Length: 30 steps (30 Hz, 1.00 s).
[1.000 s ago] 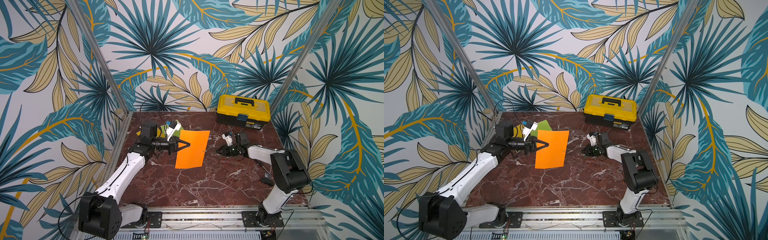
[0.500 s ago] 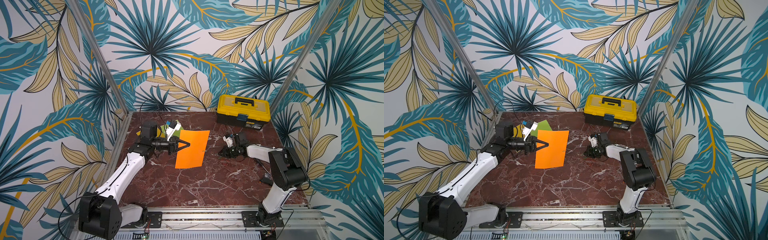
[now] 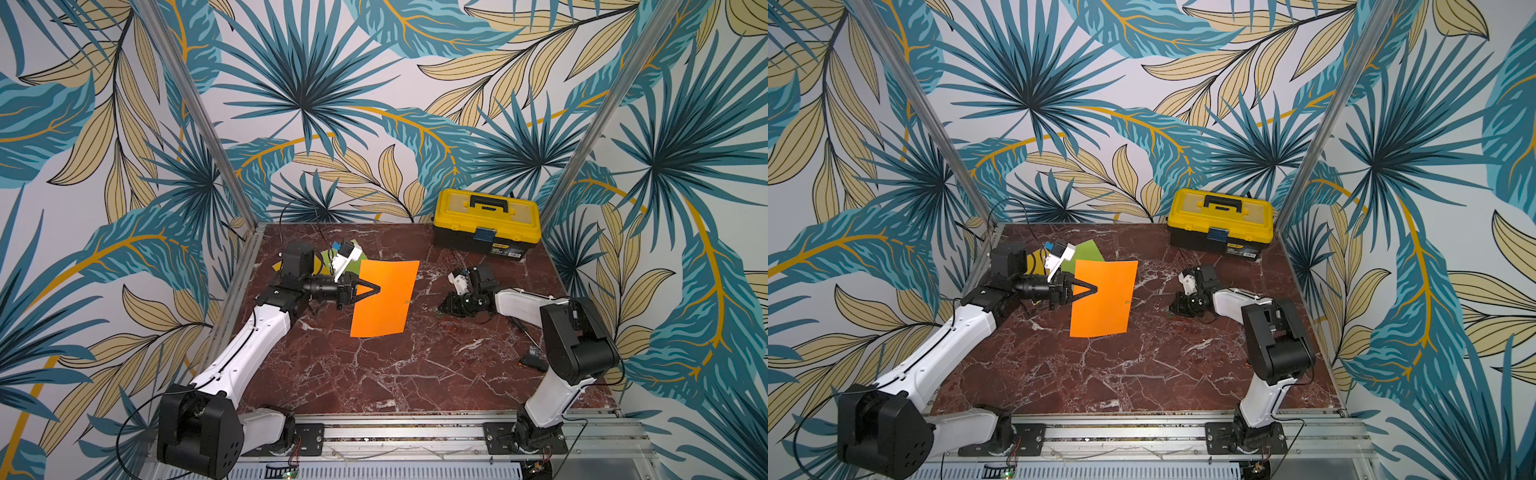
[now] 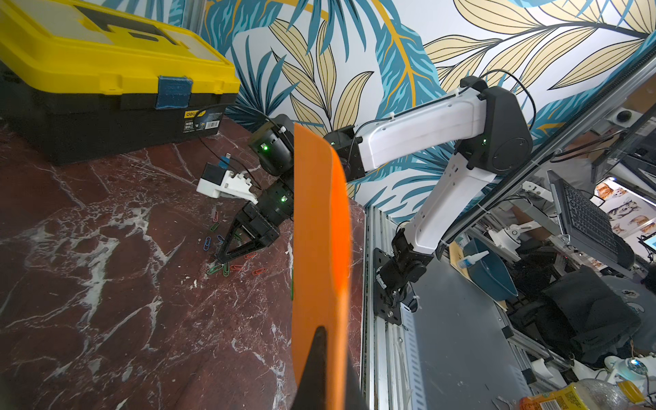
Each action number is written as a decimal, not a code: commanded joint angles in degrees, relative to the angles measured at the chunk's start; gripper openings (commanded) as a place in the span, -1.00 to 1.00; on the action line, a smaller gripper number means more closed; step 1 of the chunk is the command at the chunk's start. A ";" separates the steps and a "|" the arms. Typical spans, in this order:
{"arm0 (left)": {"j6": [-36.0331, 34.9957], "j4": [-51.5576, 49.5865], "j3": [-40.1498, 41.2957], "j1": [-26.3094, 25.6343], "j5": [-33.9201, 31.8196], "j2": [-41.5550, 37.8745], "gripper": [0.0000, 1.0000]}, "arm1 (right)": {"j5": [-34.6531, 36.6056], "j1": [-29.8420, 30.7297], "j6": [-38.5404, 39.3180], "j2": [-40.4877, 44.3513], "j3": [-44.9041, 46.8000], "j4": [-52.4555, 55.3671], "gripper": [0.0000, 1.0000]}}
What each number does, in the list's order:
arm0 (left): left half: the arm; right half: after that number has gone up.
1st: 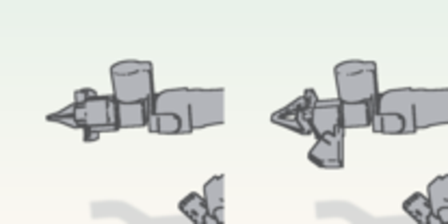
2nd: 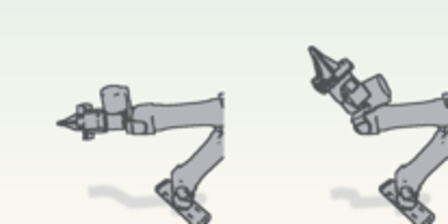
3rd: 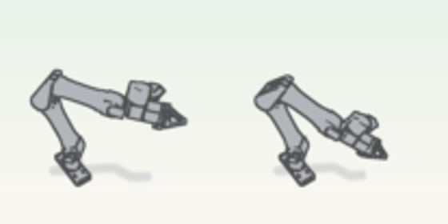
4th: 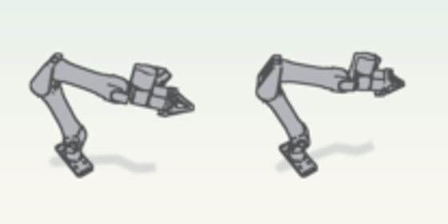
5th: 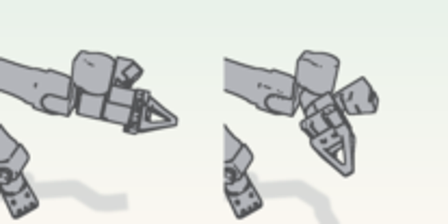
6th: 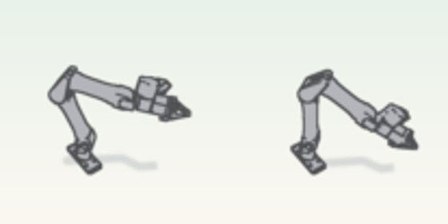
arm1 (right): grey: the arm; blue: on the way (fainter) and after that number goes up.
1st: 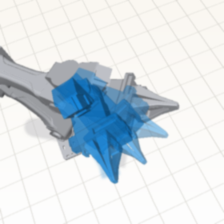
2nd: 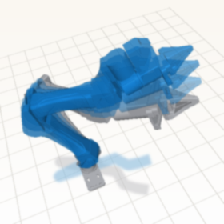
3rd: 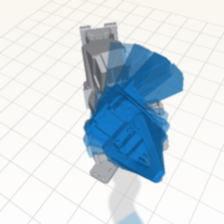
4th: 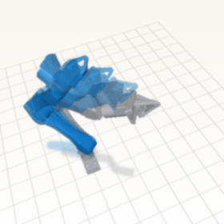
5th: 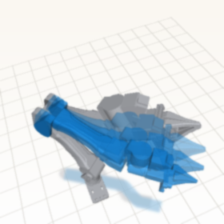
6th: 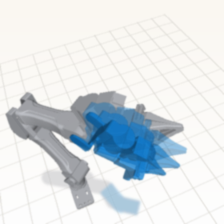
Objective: Unclip the paperclips from the documents
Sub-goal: Place the paper clip at the center of the board.
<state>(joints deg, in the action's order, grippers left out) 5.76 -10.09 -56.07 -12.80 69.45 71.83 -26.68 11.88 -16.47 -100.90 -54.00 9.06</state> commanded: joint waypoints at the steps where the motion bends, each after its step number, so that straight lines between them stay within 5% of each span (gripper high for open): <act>1: -0.57 -0.42 0.54 0.42 -0.01 -0.47 -1.00 | 0.92 -0.28 1.22 2.40 -0.23 1.82 -0.67; 11: -0.49 -0.37 0.13 0.23 0.13 0.40 -1.00 | -6.00 -0.30 4.52 11.09 4.28 -3.38 -0.27; 19: -0.17 -0.37 -2.91 -2.54 0.69 2.73 -1.00 | -22.19 -0.24 3.24 26.47 16.62 -26.01 0.19; 30: -0.75 -0.41 -8.45 -6.45 1.10 7.86 -1.00 | -31.58 -0.02 -1.91 31.44 19.37 -39.55 0.36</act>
<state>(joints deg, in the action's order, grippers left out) 5.78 -10.35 -61.95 -18.48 69.67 78.96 -54.33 11.81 -16.38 -70.48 -36.18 -24.97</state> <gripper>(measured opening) 0.047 0.676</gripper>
